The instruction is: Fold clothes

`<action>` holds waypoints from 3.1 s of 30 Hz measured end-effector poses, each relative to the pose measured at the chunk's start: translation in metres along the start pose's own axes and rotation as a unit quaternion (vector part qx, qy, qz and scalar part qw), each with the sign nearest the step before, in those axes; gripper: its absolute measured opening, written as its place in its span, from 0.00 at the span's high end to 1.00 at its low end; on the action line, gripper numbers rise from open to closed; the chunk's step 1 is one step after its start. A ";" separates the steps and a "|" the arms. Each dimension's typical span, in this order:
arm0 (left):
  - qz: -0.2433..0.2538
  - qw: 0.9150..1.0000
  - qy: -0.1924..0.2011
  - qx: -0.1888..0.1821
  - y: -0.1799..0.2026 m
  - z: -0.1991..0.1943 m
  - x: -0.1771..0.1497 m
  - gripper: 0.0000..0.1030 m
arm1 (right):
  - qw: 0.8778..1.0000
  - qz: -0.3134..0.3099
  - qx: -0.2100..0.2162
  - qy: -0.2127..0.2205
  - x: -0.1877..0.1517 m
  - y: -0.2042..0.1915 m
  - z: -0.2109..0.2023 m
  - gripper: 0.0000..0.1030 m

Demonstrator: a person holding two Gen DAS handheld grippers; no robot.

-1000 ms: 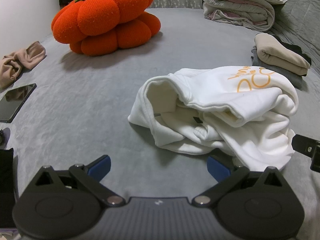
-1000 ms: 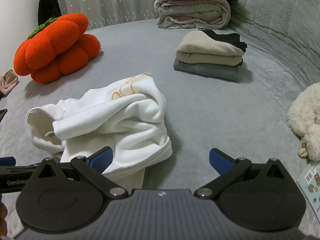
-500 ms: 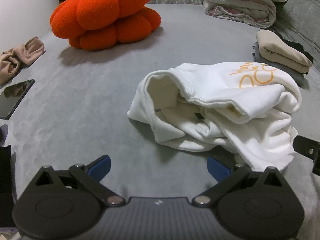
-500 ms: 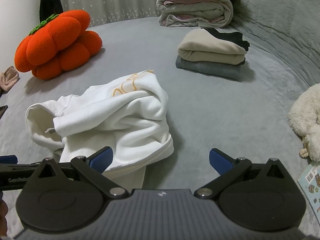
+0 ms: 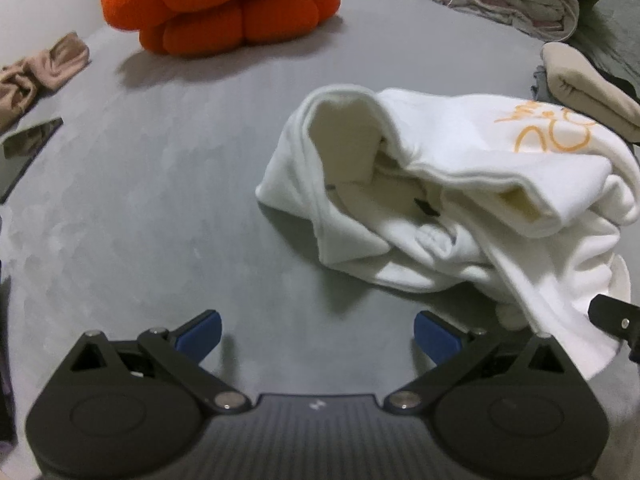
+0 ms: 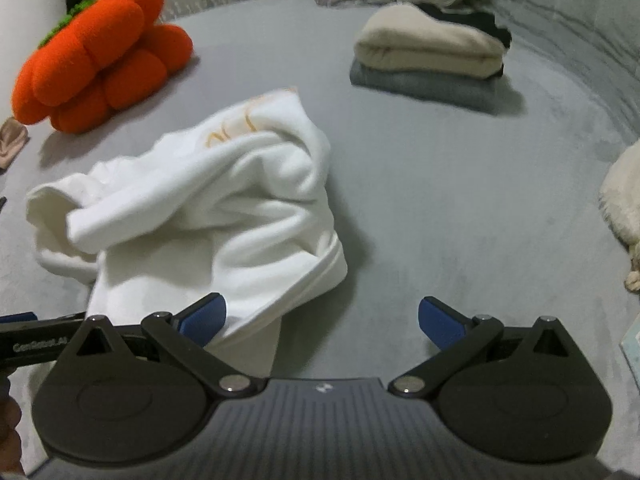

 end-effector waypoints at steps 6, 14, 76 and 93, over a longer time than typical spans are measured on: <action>-0.002 1.000 -0.014 0.000 0.004 0.014 -0.006 0.00 | 0.999 -0.003 -0.015 -0.041 -0.005 -0.001 0.026 0.00; 0.009 0.999 0.043 0.016 0.008 0.014 -0.015 0.00 | 0.999 -0.026 -0.018 -0.040 -0.012 -0.001 0.032 0.00; -0.185 0.951 0.238 -0.070 -0.092 -0.054 0.141 0.93 | 0.988 -0.016 0.146 0.048 0.044 -0.021 -0.006 0.02; -0.183 0.963 0.165 -0.110 -0.095 -0.052 0.088 0.38 | 0.986 0.011 0.167 0.018 0.036 -0.029 0.005 0.21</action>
Point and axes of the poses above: each gripper's, at about its wrist camera, not at the fingertips, and z roughly the way its jaws point, y to its right, x to its top, the point moved 9 cm from there along z, roughly the way its jaws point, and after that the axes turned 10 degrees about z, right-handed, at the moved point
